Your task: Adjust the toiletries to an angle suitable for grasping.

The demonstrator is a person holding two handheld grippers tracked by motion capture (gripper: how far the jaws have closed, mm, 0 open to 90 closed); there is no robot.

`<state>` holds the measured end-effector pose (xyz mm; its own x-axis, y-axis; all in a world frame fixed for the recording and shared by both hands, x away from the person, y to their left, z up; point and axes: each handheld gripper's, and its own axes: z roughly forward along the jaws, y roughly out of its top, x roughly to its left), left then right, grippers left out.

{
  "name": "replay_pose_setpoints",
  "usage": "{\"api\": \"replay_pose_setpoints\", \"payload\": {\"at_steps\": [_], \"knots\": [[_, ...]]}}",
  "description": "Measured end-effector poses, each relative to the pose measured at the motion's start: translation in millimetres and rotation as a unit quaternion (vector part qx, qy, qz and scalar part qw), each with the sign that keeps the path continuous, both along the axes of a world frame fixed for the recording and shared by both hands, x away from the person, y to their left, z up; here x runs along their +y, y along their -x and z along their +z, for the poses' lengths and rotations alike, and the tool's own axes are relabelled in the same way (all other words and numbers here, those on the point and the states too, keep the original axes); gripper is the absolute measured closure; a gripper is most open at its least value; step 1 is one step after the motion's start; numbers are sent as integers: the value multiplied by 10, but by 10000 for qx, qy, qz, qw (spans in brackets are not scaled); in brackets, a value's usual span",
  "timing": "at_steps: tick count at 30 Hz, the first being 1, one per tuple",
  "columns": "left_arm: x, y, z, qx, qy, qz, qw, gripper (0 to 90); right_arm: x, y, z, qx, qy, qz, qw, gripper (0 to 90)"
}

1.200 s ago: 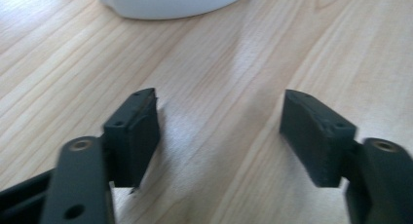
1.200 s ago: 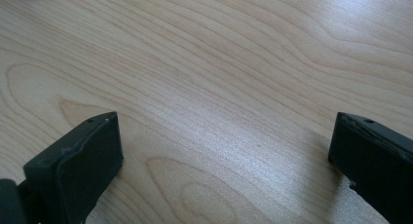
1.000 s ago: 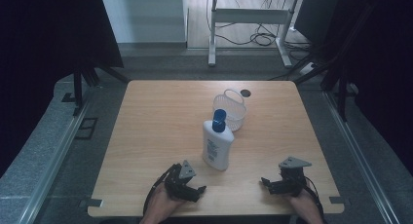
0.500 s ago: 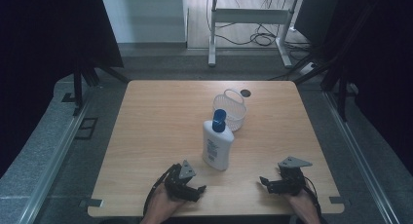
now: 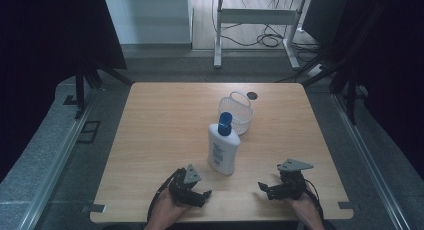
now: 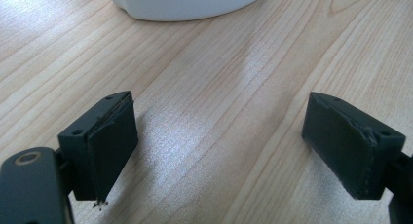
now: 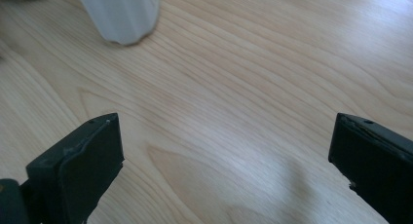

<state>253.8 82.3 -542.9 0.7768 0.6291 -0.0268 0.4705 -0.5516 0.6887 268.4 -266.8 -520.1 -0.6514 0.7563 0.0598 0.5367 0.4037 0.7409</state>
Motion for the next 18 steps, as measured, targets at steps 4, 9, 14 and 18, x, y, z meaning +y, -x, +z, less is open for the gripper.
{"api": "replay_pose_setpoints", "payload": {"at_steps": [4,9,14,18], "knots": [[0,0,0,1,-1,-1,10000,124,92,-11,31,-24,-11,116,9999,0],[0,0,0,0,1,-1,10000,124,198,-19,70,-60,2,222,9997,0],[-3,2,-1,0,17,17,10000,124,262,-35,113,-134,-29,292,9995,0],[-3,2,-1,-1,16,22,10000,125,324,-55,157,-165,-129,369,9991,0]]}}
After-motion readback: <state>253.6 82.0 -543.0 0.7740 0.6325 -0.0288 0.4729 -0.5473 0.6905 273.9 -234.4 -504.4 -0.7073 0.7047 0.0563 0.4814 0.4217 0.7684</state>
